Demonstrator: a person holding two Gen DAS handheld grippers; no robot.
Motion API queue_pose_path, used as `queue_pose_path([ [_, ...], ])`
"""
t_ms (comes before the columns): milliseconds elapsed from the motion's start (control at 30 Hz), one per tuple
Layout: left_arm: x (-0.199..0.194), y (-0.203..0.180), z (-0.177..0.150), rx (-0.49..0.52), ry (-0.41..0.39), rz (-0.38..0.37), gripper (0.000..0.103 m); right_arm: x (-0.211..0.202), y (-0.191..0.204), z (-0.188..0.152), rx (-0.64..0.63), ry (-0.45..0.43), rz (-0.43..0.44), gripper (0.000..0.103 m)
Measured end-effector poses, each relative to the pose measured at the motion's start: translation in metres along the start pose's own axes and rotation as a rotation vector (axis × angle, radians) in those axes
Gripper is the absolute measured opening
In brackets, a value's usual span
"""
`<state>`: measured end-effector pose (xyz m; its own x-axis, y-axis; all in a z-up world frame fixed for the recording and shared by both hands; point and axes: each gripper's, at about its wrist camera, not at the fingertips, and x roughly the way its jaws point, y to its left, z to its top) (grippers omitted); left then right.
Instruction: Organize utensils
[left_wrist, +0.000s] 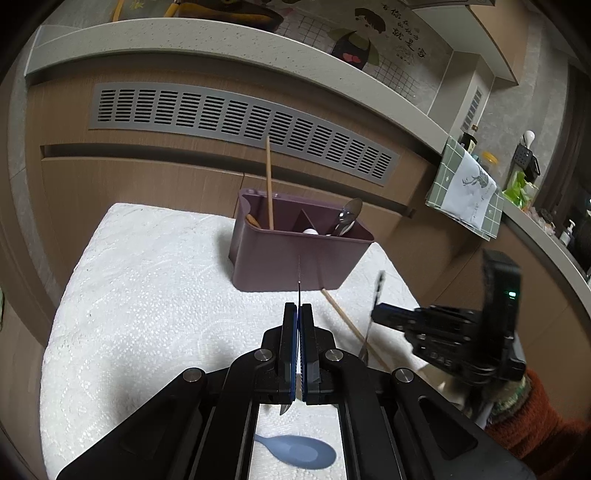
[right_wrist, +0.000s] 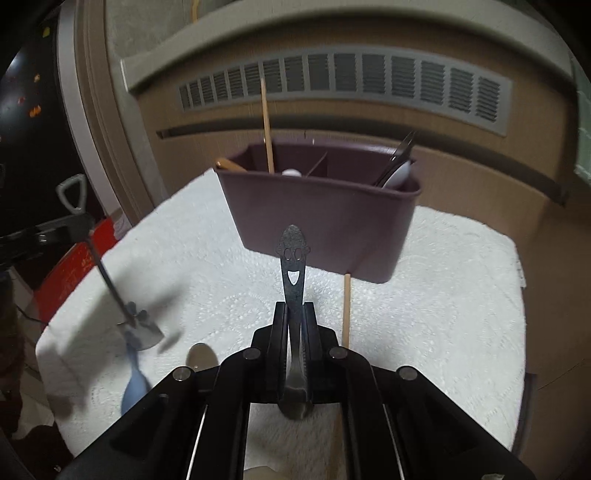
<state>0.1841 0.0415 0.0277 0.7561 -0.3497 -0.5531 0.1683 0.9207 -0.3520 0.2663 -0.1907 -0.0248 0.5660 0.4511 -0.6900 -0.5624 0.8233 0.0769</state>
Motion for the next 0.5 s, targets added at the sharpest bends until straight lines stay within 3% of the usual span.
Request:
queue_pose_path([
  [33,-0.001,-0.001,0.0,0.003,-0.002,0.0,0.001,-0.007,0.0,-0.002,0.004,-0.016,-0.006,0.001],
  [233,-0.009,-0.01,0.003,0.021,-0.012,0.008,0.001,-0.026,-0.003,-0.003,0.015,-0.078,0.003,0.001],
  [400,-0.012,-0.008,0.003,0.015,-0.02,0.012,0.001,0.009,0.002,-0.017,-0.009,0.063,0.059,0.008],
  [467,-0.012,-0.006,0.002,0.01,-0.019,0.012,0.001,0.022,0.003,-0.029,-0.011,0.094,0.051,0.022],
  [500,-0.012,-0.004,0.002,0.006,-0.017,0.011,0.001,0.026,0.003,-0.033,-0.012,0.109,0.049,0.023],
])
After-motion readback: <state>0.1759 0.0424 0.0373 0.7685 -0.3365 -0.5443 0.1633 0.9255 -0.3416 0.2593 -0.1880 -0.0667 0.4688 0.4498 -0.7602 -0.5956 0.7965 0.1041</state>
